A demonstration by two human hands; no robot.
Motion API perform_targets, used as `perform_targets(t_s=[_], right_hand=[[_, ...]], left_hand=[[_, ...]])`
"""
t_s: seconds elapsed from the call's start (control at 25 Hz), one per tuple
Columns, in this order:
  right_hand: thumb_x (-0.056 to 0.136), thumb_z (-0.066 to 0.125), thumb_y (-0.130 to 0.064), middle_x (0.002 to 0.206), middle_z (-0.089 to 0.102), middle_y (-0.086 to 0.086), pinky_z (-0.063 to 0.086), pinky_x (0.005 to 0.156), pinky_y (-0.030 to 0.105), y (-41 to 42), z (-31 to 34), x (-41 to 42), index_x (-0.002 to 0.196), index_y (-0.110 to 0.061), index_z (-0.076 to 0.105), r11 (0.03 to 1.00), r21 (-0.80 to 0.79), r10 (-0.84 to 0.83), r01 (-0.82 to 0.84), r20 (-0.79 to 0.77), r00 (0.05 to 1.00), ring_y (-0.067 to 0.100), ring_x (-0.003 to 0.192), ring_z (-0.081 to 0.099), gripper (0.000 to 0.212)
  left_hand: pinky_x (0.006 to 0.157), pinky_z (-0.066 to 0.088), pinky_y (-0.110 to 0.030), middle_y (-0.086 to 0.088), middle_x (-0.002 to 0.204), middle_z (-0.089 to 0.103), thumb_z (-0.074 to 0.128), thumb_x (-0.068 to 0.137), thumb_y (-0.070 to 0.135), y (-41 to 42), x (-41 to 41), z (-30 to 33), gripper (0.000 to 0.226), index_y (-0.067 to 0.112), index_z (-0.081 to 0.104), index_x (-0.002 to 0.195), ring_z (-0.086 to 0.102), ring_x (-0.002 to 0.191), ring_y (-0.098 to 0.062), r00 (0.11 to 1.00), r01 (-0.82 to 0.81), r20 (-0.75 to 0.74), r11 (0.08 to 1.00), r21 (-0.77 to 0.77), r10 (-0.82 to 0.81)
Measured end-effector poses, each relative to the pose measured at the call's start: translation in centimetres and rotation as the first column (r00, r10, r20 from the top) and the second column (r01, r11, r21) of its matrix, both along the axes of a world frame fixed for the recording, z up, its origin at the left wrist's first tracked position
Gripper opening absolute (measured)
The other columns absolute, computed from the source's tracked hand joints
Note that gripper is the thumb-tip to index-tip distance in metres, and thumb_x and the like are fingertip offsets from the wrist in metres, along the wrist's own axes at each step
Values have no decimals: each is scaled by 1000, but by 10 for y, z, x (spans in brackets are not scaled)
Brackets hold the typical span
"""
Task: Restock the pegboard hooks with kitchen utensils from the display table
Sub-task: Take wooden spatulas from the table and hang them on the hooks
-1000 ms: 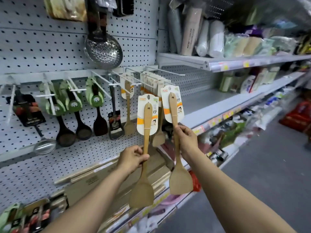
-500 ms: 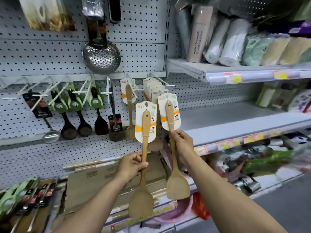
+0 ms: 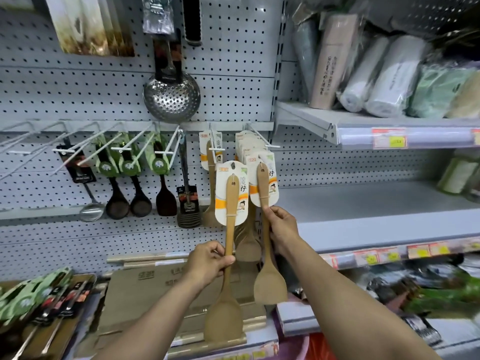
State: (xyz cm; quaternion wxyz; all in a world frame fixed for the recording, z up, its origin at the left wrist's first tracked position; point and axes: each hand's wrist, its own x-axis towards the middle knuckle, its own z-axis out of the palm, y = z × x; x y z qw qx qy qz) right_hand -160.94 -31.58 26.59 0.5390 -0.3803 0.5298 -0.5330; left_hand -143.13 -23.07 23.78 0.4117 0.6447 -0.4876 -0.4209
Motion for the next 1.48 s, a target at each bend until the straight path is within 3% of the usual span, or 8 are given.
perform_targets(t_s=[0.2,0.36,0.56,0.8,0.96,1.16,1.28,1.48], right_hand=[[87,71,-42,94,76,2,60,82,40,-25,-6,-6,94,-20,71,999,23,-22,25,-101,995,20,84,70,23],[80,66,-62,94,76,-3,57,88,42,-24,5,-11,93,-22,71,978,-123,-182,171,-85,980,18,93,71,42],[88,72,-32,88,75,5,52,74,26,-5,29,-9,90,-11,72,935,-350,55,-59,-21,998,15,81,66,21],[85,76,-21,88,76,9,55,76,25,-15,32,-15,88,-8,72,935,-344,76,-85,-38,996,14,80,68,14],[86,75,-17,86,77,2,52,70,17,-18,26,-17,88,-10,73,939,-331,90,-91,-19,996,9,78,70,8],[86,75,-16,90,77,2,52,71,17,-25,19,-16,94,-7,73,942,-323,89,-87,-9,996,7,80,71,12],[88,72,-13,94,77,0,52,76,17,-34,22,-13,98,-7,71,933,-340,122,-115,-1,993,8,88,71,12],[88,72,-12,105,76,9,53,94,36,-53,21,-12,106,-7,67,931,-331,160,-153,-9,987,21,100,70,19]], left_hand=[[55,51,-19,-11,80,73,77,80,11,-13,-9,2,18,7,60,77,70,70,-17,1000,13,17,1000,-21,-12],[66,60,-31,-10,77,72,80,76,13,-26,-21,-2,20,13,61,72,71,74,-21,997,74,34,995,-60,-73],[69,58,-40,-9,73,70,82,74,12,-37,-43,-6,23,17,60,69,66,68,-21,994,112,26,988,-103,-110],[54,50,-26,-6,68,66,80,77,11,-44,-58,-8,22,13,59,71,60,61,-15,993,113,-28,990,-87,-115],[66,58,-42,-16,79,71,80,76,11,-46,-59,-13,20,12,60,73,67,70,-27,993,116,1,990,-84,-116],[66,59,-34,-8,76,69,77,79,9,-50,-63,-16,20,11,57,75,68,71,-19,991,132,-15,989,-68,-133],[73,59,-39,-6,77,71,80,77,18,-66,-61,-20,21,16,59,73,70,77,-24,992,115,64,992,-60,-111],[72,59,-42,-1,75,72,82,74,27,-91,-59,-22,22,18,62,75,70,74,-18,983,119,145,992,-39,-112]])
